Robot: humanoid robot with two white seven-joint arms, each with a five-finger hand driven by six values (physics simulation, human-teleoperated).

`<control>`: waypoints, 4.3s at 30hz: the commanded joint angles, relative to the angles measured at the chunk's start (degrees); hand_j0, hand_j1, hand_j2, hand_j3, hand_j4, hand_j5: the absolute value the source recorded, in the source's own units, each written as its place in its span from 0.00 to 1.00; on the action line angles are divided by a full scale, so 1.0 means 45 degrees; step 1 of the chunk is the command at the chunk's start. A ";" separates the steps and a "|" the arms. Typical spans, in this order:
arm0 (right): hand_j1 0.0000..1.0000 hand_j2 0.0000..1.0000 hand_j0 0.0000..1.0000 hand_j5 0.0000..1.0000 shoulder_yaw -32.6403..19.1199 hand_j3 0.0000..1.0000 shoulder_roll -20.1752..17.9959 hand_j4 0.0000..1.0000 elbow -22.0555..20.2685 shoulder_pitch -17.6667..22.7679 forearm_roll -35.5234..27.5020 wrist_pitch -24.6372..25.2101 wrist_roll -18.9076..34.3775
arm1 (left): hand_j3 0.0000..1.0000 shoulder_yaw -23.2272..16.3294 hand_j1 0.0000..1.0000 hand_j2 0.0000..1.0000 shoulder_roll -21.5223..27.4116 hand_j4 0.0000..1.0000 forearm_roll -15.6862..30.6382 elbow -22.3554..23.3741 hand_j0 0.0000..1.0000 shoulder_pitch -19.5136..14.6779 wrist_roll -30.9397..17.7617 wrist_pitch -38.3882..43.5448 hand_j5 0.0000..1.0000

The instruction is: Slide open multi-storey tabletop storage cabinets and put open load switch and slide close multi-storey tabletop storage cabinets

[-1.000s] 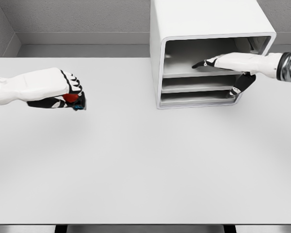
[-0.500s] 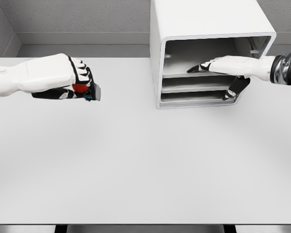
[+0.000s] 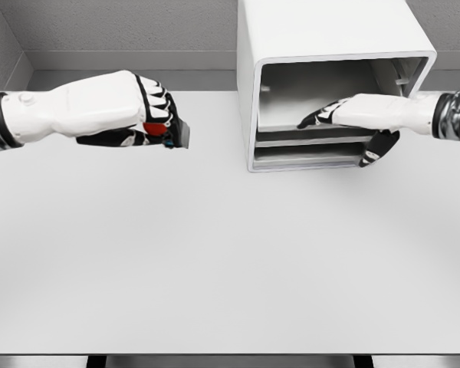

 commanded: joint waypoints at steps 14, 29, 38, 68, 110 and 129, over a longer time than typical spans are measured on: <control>1.00 1.00 1.00 1.00 0.0092 1.00 -0.1704 1.00 -0.1610 0.0196 -0.0620 -0.2812 0.0156 | 0.46 -0.1221 0.46 0.46 -0.1113 0.46 -0.0051 0.0097 0.46 -0.0859 -0.0013 0.0028 0.46; 1.00 1.00 1.00 1.00 -0.0767 1.00 -0.4204 1.00 -0.1610 0.0255 -0.3785 -0.3539 0.0058 | 0.46 -0.1749 0.46 0.46 -0.2129 0.46 -0.0070 0.0292 0.46 -0.2109 -0.0110 0.0028 0.46; 1.00 1.00 1.00 1.00 -0.0767 1.00 -0.4985 1.00 -0.1903 0.0274 -0.4663 -0.3539 0.0058 | 0.46 -0.2315 0.46 0.46 -0.3242 0.46 -0.0090 0.0409 0.46 -0.3222 -0.0169 0.0028 0.46; 1.00 1.00 1.00 1.00 -0.0807 1.00 -0.6216 1.00 -0.1649 0.0392 -0.4722 -0.3539 0.0097 | 0.47 -0.3409 0.47 0.47 -0.7226 0.47 -0.2863 0.5311 0.47 -0.3828 -0.0267 0.0028 0.47; 1.00 1.00 1.00 1.00 -0.0846 1.00 -0.6235 1.00 -0.1727 0.0372 -0.4566 -0.3539 0.0156 | 0.76 -0.3272 0.76 0.76 -0.5803 0.76 -0.0620 0.3574 0.76 -0.4356 -0.0208 0.0028 0.76; 1.00 1.00 1.00 1.00 -0.0846 1.00 -0.5454 1.00 -0.2059 0.0645 -0.4566 -0.3539 -0.0001 | 1.00 -0.4444 1.00 1.00 0.2402 1.00 0.3601 0.1756 1.00 -0.2305 -0.0169 0.0028 1.00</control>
